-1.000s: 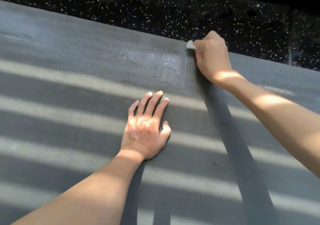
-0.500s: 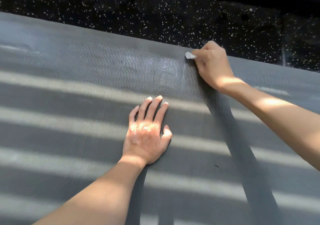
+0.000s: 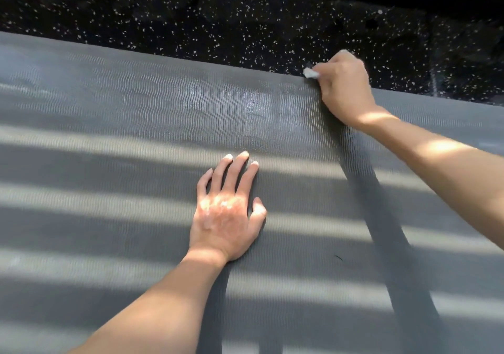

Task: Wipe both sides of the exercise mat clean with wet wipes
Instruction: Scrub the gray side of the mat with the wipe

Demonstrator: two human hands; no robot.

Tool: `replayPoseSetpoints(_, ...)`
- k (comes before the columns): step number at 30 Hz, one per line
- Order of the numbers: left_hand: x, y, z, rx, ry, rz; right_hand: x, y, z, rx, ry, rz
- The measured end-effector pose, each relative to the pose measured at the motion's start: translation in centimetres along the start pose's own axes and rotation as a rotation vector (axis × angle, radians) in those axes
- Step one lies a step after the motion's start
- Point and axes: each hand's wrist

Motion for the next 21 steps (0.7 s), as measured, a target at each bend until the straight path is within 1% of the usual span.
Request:
replayPoseSetpoints(2, 0.0, 0.0, 0.0, 0.004, 0.001, 0.004, -0.1, 1.0, -0.1, 0.005, 0.008, 0.009)
replayPoseSetpoints(4, 0.0, 0.1, 0.0, -0.002, 0.001, 0.006, -0.4, 4.4, 0.3, -0.005, -0.023, 0.033)
replayPoseSetpoints(7, 0.0, 0.1, 0.0, -0.009, -0.01, 0.013, -1.3, 10.1, 0.7, -0.098, -0.136, 0.081)
replayPoseSetpoints(8, 0.0, 0.0, 0.0, -0.011, -0.011, 0.015, -1.3, 10.0, 0.4, -0.12, -0.134, 0.092)
replayPoseSetpoints(12, 0.1, 0.1, 0.0, -0.009, -0.011, 0.019, -0.5, 3.3, -0.7, 0.001, -0.046, 0.03)
replayPoseSetpoints(15, 0.1, 0.1, 0.0, -0.002, -0.018, 0.004, -0.4, 1.3, -0.7, 0.015, -0.024, -0.019)
replayPoseSetpoints(16, 0.1, 0.1, 0.0, -0.003, -0.019, 0.006, -0.6, 2.3, -0.3, 0.011, -0.027, -0.004)
replayPoseSetpoints(19, 0.2, 0.1, 0.0, -0.007, -0.022, 0.009, -1.0, 8.5, 1.0, -0.089, -0.079, 0.044)
replayPoseSetpoints(21, 0.2, 0.1, -0.1, -0.007, -0.022, 0.006, -1.8, 12.4, 1.8, -0.083, -0.083, 0.116)
Point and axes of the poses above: each hand's wrist, its own y-axis away from the middle knuckle, its own x-axis out of the palm, z = x × y, and after that the axes turned 3 degrees about y, right-handed
